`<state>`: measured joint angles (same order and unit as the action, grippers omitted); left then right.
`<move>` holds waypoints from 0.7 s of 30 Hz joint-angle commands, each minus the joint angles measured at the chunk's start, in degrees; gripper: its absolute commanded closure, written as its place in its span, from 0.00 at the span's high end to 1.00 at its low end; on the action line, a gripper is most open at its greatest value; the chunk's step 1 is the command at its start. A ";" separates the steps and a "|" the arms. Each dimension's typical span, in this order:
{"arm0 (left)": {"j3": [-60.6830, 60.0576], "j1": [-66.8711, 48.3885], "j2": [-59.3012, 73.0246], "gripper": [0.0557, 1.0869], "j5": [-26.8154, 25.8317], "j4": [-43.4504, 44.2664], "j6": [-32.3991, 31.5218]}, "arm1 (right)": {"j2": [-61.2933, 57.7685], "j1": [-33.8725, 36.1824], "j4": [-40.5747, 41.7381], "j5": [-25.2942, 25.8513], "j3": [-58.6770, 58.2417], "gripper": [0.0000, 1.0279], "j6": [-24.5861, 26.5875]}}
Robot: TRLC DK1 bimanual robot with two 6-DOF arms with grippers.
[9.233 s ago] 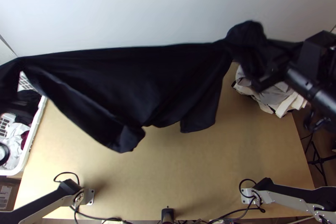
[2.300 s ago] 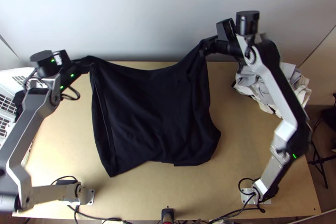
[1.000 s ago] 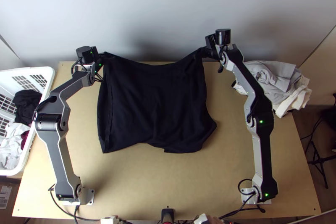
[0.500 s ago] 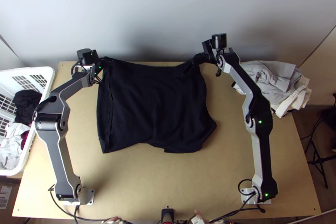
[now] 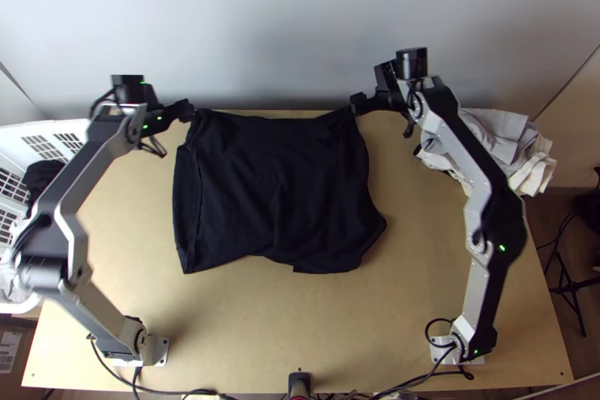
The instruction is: Fold the t-shirt
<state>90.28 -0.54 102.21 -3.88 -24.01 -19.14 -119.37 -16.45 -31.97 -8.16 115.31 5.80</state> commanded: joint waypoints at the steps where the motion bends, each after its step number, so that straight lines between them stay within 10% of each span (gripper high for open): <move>1: -4.94 -0.26 -15.03 0.94 -1.48 -8.33 -0.55 | 11.35 -2.01 -0.38 -0.10 -10.54 0.96 0.00; 21: -41.24 -2.89 -47.90 0.94 -3.68 -20.81 14.21 | 38.51 -8.60 -9.43 3.07 -36.47 0.96 0.35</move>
<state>59.05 -2.31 59.53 -6.85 -39.20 -11.75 -87.94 -24.32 -39.31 -5.34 85.52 6.26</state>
